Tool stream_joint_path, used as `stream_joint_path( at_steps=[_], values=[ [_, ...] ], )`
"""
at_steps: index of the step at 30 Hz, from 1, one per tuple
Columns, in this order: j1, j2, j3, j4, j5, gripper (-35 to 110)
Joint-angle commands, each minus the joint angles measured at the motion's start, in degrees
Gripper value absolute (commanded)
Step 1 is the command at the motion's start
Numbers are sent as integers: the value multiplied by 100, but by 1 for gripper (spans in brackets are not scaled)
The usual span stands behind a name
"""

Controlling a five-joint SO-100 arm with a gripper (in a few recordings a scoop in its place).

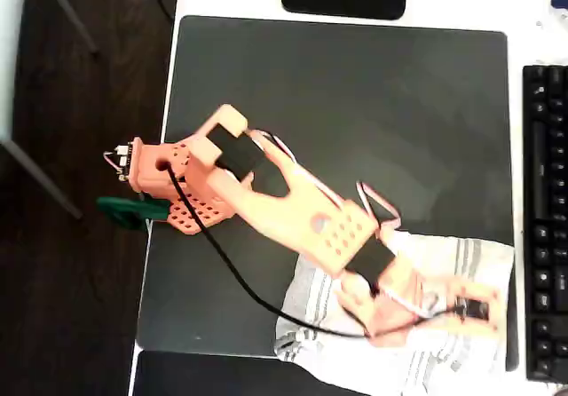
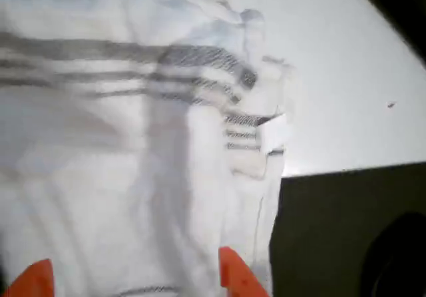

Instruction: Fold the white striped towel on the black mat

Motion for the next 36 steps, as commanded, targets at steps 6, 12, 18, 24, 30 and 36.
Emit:
stream_joint_path(
  at_steps=[6,12,18,24,30,36],
  values=[
    [-1037,413,1424,-343,1169,31],
    [-1512,-272,2030,-1116,1696,29],
    [-1767,-589,2162,-1512,1934,12],
    [-1872,-404,2083,-1424,1986,0],
    [-2224,-299,1635,-1134,2364,0],
    [-3138,-202,1090,-642,3041,0]
  ],
)
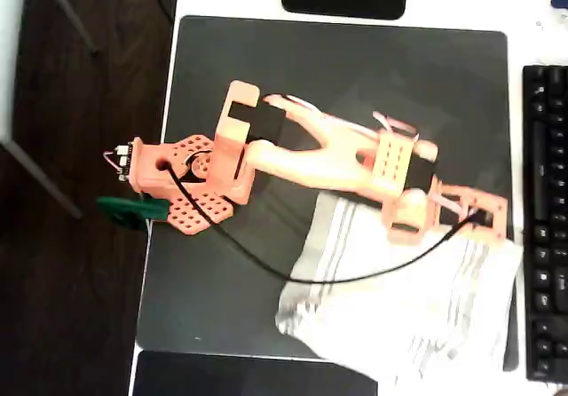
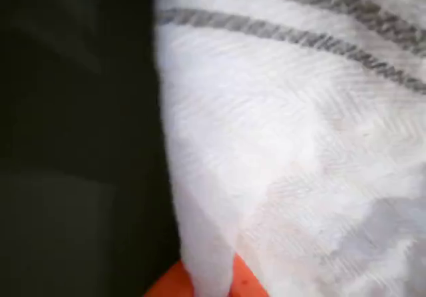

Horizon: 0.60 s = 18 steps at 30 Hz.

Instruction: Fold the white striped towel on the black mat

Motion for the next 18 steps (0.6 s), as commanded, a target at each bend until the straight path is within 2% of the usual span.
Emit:
stream_joint_path(
  at_steps=[1,14,18],
  values=[
    [-606,369,-396,132,272,0],
    [-2725,325,-510,404,1063,1],
    [-2777,527,-360,396,1459,11]
  ],
)
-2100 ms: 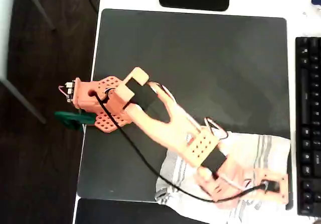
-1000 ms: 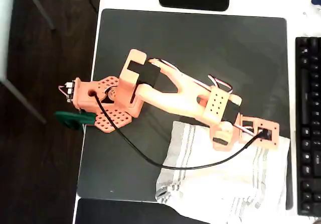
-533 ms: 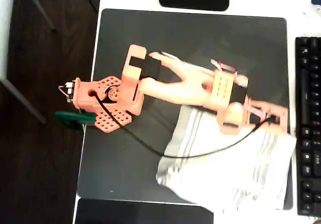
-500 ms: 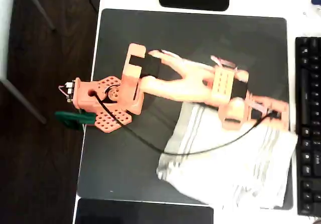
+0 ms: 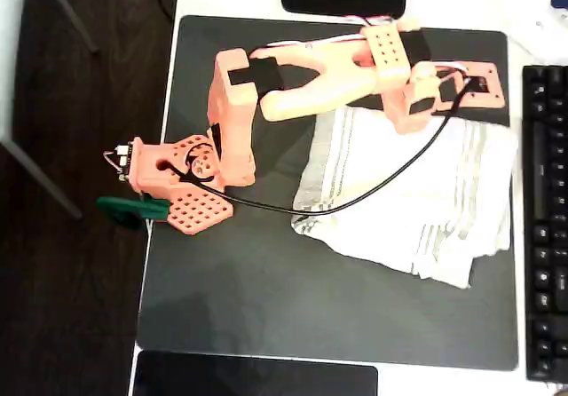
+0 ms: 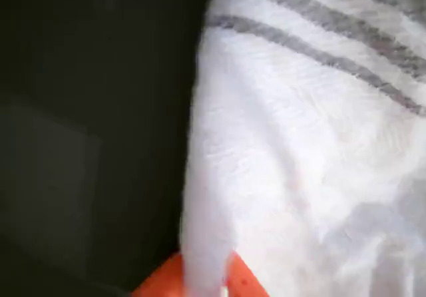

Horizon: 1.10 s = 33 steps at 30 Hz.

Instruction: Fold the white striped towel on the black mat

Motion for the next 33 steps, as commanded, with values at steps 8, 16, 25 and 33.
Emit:
stream_joint_path(
  at_steps=[8,16,25,33],
  values=[
    [905,2197,1011,229,325,20],
    [1749,4474,3085,44,-70,8],
    [1310,6372,4720,1257,229,0],
    [940,5818,5766,677,545,0]
  ],
)
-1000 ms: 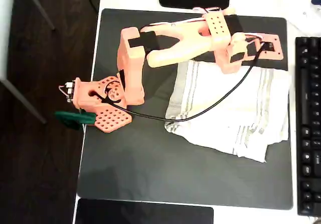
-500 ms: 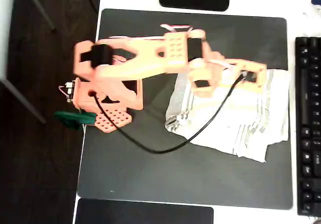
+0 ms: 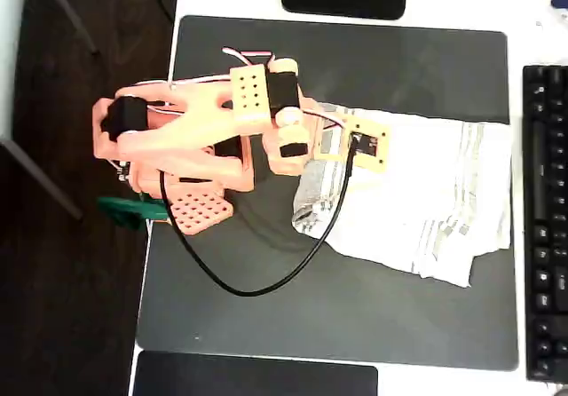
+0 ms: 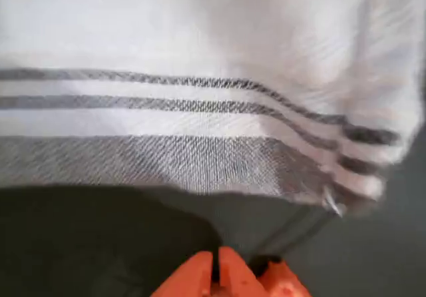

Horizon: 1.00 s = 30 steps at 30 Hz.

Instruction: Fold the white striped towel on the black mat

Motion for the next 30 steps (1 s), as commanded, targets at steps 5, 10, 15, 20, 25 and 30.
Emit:
stream_joint_path(
  at_steps=[5,10,15,20,25,30],
  values=[
    [-114,-888,809,-1793,44,0],
    [105,-1846,299,-2918,-53,0],
    [694,-2505,-633,-3155,-545,0],
    [1266,-2443,-949,-3305,-1274,0],
    [1468,-1512,-729,-2566,-1485,0],
    [1371,237,483,-2294,-1433,0]
  ],
)
